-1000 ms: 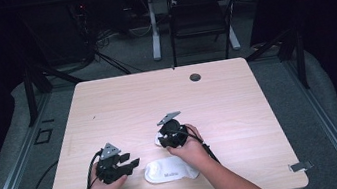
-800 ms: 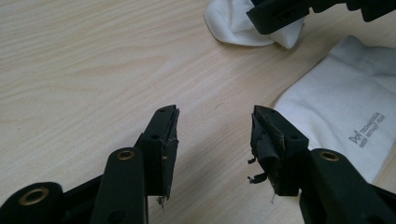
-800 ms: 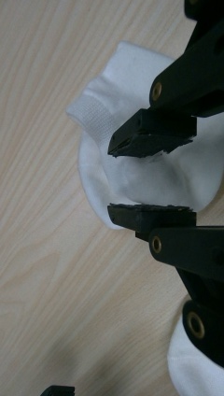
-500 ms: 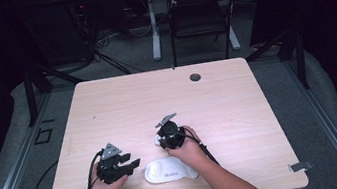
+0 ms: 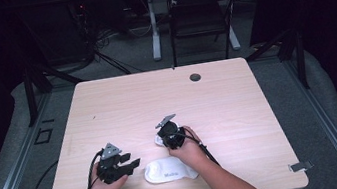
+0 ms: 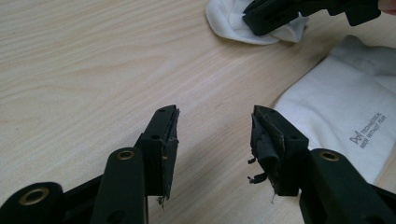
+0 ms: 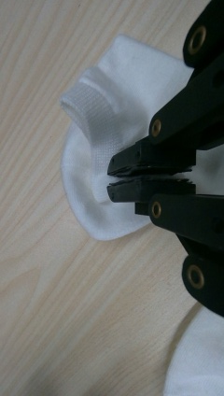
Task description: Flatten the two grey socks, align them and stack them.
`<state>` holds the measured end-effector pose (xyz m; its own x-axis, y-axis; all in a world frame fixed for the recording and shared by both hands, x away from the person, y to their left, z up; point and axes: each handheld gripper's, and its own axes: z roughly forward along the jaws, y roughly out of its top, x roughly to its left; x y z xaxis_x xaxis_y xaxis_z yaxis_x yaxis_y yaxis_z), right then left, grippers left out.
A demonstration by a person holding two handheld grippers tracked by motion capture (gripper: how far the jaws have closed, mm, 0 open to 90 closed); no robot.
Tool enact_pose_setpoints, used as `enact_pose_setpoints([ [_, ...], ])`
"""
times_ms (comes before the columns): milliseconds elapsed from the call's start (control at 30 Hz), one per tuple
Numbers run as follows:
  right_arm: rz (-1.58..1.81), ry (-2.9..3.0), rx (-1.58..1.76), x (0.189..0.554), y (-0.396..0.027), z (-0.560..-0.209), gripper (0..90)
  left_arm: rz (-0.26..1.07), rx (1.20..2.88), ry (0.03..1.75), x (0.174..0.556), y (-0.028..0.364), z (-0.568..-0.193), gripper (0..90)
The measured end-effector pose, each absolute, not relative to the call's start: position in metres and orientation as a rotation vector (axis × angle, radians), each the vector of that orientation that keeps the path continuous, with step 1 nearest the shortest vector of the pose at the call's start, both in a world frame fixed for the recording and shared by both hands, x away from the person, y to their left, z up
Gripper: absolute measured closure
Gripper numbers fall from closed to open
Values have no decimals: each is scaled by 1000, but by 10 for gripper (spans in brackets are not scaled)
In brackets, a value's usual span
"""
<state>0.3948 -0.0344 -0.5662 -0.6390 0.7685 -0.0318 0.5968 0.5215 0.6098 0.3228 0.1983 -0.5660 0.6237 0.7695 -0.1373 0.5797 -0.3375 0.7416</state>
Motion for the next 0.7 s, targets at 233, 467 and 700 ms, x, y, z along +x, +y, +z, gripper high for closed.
enact_pose_setpoints([
  [233,872,2462,1149,392,-38,-558,870,296,2038,1057,324,198,-565,512],
  [467,959,2444,1136,386,-46,-543,870,325,2036,1035,328,190,-562,531],
  [700,1027,2422,1122,383,-57,-532,871,324,2044,1021,341,179,-553,566],
])
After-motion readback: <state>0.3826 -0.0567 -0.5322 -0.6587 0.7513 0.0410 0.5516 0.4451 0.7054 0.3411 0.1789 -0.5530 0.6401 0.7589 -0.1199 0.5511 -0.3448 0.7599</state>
